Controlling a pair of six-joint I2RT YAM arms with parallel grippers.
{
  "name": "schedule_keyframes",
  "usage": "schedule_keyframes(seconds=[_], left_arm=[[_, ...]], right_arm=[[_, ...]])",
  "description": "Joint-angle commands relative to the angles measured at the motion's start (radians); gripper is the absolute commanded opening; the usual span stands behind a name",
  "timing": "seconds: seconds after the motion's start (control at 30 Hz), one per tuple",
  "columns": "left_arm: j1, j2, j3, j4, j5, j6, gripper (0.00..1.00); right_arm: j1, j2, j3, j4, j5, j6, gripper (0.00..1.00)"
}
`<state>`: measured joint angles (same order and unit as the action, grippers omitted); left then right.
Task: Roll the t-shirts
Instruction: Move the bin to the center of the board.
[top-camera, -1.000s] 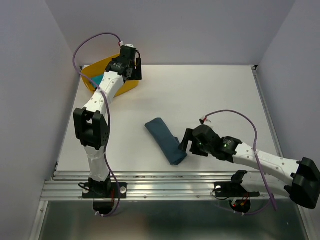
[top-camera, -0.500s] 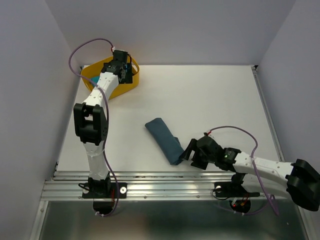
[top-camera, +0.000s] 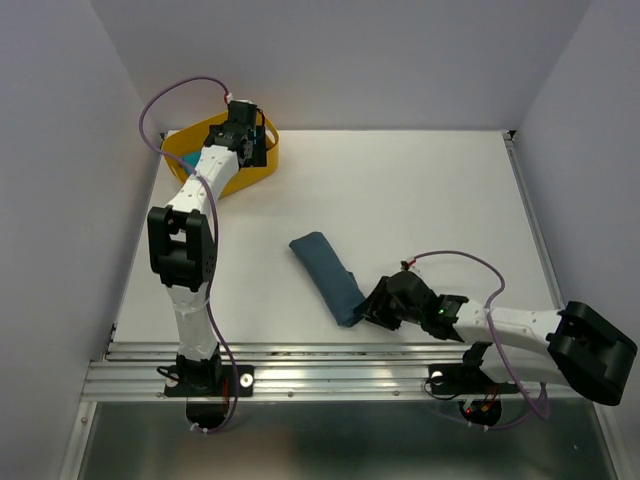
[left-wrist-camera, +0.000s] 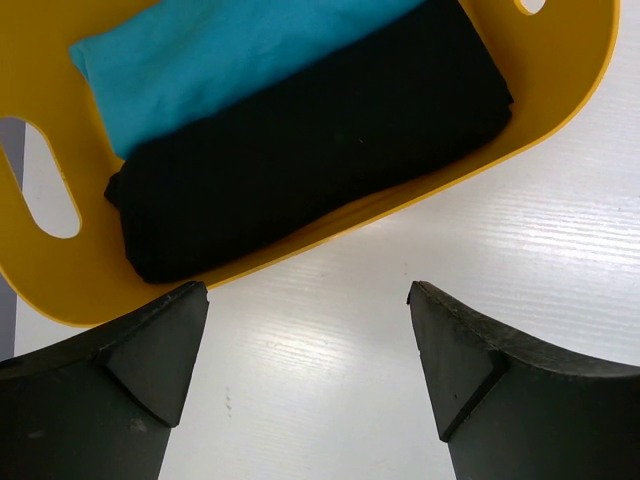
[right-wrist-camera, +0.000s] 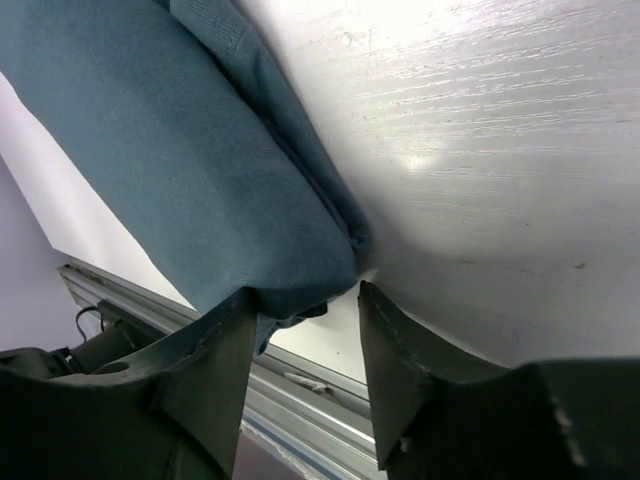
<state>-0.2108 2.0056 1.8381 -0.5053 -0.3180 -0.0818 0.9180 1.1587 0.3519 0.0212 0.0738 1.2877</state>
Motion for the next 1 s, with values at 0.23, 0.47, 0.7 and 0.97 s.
schedule_keyframes(seconds=[0.23,0.47,0.7,0.97], left_arm=[[0.005,-0.013,-0.046,0.083,0.039,0.073,0.93],[0.010,0.022,-0.042,0.142,0.065,0.161,0.94],[0.021,0.074,0.006,0.146,0.135,0.180,0.86],[0.019,0.104,0.042,0.113,0.264,0.166,0.83]], right_arm=[[0.009,-0.146,-0.019,-0.139,0.127,0.007,0.49],[0.009,-0.149,-0.013,-0.167,0.112,0.002,0.50],[0.009,-0.131,0.010,-0.178,0.103,-0.014,0.50],[0.009,-0.122,0.015,-0.178,0.104,-0.013,0.50]])
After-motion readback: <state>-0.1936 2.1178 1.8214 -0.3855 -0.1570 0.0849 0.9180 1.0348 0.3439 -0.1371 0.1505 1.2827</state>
